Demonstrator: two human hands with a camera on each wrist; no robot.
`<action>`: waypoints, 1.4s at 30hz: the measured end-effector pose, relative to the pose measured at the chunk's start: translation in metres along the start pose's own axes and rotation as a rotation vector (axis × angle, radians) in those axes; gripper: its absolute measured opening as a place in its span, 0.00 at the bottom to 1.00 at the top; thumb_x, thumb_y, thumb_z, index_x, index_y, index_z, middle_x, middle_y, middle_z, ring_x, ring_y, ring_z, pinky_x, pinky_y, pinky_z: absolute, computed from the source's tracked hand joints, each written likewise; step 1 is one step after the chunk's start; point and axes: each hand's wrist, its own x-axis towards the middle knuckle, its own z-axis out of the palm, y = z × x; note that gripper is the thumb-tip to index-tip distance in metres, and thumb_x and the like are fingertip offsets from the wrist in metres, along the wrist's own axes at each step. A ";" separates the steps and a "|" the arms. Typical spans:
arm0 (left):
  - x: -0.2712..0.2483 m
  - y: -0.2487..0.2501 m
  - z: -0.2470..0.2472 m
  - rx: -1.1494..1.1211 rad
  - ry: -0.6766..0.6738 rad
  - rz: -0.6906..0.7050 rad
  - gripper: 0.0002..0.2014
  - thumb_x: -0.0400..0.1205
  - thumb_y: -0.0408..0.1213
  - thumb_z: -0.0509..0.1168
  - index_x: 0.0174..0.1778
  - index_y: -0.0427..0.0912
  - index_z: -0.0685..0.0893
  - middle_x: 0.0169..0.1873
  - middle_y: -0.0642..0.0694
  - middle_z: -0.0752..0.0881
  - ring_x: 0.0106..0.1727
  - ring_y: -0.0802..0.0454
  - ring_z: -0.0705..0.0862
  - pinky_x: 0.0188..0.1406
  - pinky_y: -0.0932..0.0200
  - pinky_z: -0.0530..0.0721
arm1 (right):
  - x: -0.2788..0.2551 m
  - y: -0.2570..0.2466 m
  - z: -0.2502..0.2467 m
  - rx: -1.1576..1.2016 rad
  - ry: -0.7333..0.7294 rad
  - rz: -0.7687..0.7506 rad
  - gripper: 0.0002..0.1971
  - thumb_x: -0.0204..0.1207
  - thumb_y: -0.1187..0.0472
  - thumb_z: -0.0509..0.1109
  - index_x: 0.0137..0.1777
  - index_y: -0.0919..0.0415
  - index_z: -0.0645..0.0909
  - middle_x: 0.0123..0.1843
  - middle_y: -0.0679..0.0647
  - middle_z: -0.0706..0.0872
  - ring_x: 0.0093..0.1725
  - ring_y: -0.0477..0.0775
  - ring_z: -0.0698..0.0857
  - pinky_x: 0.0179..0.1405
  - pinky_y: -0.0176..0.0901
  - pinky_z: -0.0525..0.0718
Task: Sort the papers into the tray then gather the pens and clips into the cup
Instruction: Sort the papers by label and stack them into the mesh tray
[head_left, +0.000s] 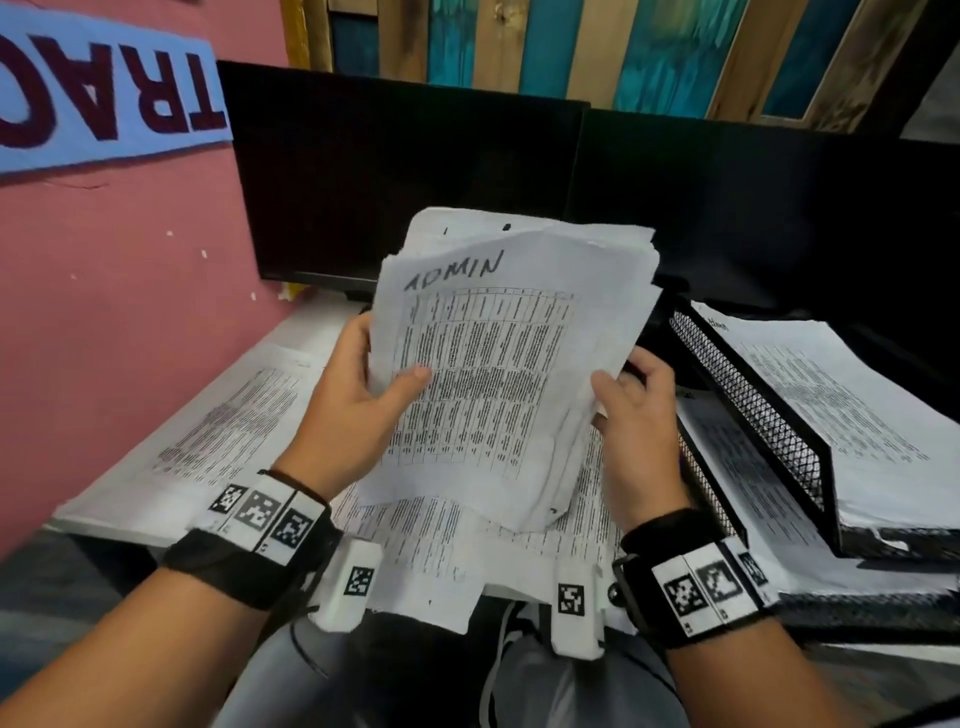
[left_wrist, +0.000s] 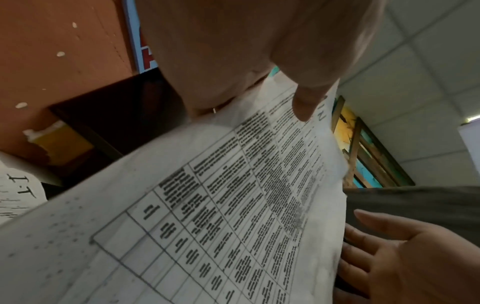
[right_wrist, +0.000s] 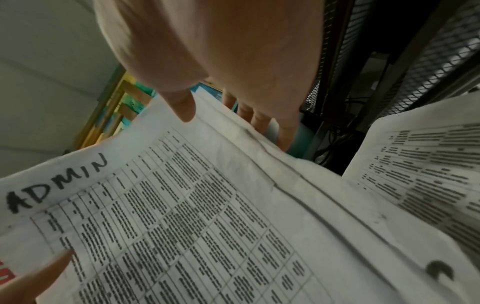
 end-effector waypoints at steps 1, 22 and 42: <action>0.001 0.002 0.001 -0.001 0.008 0.004 0.22 0.87 0.31 0.70 0.73 0.57 0.75 0.68 0.55 0.87 0.67 0.64 0.87 0.60 0.66 0.87 | 0.000 -0.002 0.003 0.019 -0.003 0.001 0.17 0.89 0.68 0.65 0.72 0.50 0.74 0.66 0.54 0.90 0.56 0.39 0.92 0.58 0.42 0.87; -0.012 -0.043 0.012 0.196 -0.004 -0.422 0.17 0.89 0.46 0.69 0.37 0.40 0.79 0.29 0.49 0.76 0.30 0.51 0.76 0.34 0.53 0.80 | -0.017 0.051 0.019 -0.243 -0.140 0.269 0.20 0.87 0.68 0.64 0.72 0.45 0.71 0.64 0.48 0.87 0.63 0.55 0.87 0.68 0.59 0.87; -0.039 -0.046 0.021 0.016 -0.233 -0.365 0.09 0.79 0.54 0.70 0.52 0.60 0.91 0.51 0.44 0.97 0.42 0.44 0.96 0.58 0.41 0.90 | -0.021 0.033 -0.065 0.345 0.185 0.565 0.16 0.92 0.68 0.62 0.75 0.63 0.82 0.67 0.61 0.93 0.65 0.62 0.91 0.66 0.60 0.90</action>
